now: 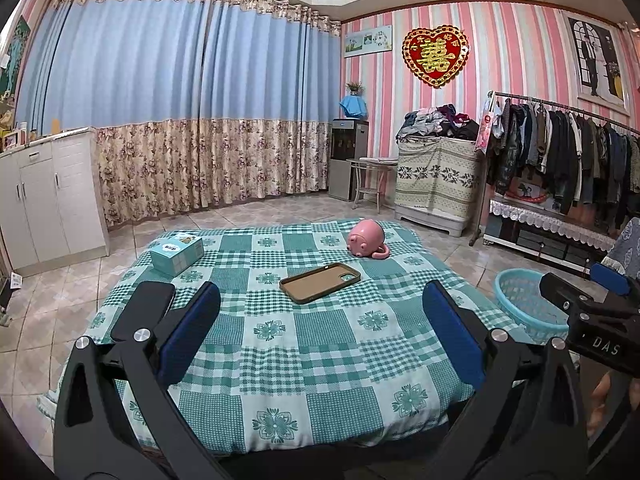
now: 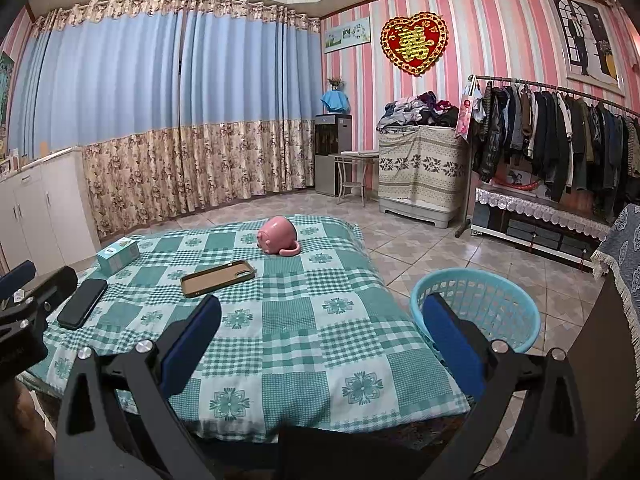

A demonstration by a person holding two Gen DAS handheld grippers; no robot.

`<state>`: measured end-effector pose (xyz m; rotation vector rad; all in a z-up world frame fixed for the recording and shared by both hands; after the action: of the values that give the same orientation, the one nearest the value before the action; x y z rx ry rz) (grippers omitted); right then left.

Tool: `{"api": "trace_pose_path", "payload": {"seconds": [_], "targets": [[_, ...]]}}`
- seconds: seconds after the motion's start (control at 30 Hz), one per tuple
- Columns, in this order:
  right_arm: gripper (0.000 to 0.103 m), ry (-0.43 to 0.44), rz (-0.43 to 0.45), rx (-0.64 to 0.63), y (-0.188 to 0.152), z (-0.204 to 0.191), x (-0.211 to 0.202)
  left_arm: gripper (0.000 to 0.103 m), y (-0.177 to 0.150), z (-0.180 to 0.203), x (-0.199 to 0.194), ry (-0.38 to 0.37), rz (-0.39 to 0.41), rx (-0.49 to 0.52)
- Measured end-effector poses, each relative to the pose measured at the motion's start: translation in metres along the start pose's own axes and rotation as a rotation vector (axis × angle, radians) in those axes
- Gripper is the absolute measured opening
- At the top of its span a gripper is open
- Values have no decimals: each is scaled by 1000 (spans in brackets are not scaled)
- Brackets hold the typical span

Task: Collect trash

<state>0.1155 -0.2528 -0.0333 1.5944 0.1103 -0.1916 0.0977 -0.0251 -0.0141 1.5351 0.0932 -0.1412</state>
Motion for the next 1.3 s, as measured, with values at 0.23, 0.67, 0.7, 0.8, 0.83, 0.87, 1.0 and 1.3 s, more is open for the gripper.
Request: {"api": "trace_pose_path", "payload": {"seconds": [0.23,0.67,0.7,0.8,0.83,0.87,1.0,1.3], "targets": [[99,-1,0,-1,0,0,0,98,2,-1,-1,6,8,0],[99,0,-1,-2,-1,-1,0,98,2,0,-2,6,10,0],[99,0,0,-1,0,0,0,98,2,0,-2,5,10,0],[99,0,-1,-2,-1,-1,0,98,2,0,-2,6,11,-1],[99,0,0,-1,-1,-1,0,98,2,0,-2,5,11,-2],[99,0,0,-1,-1,-1,0,98,2,0,-2,4,10,-1],[99,-1,0,-1,-1,-1,0,98,2,0,-2,5,11,0],[99,-1,1,-1,0,-1,0,98,2,0,-2,5,11,-1]]}}
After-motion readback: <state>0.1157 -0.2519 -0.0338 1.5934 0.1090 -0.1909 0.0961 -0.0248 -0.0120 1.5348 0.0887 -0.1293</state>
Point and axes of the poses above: each gripper's, at about its wrist camera, not at the fingertips, and x roughly the way its jaws point, z to its right, y to its top, the point moved 10 cm from there along x, roughly the way its jaws point, and after that the axes turned 9 degrees about z, right-handed, at the moved point
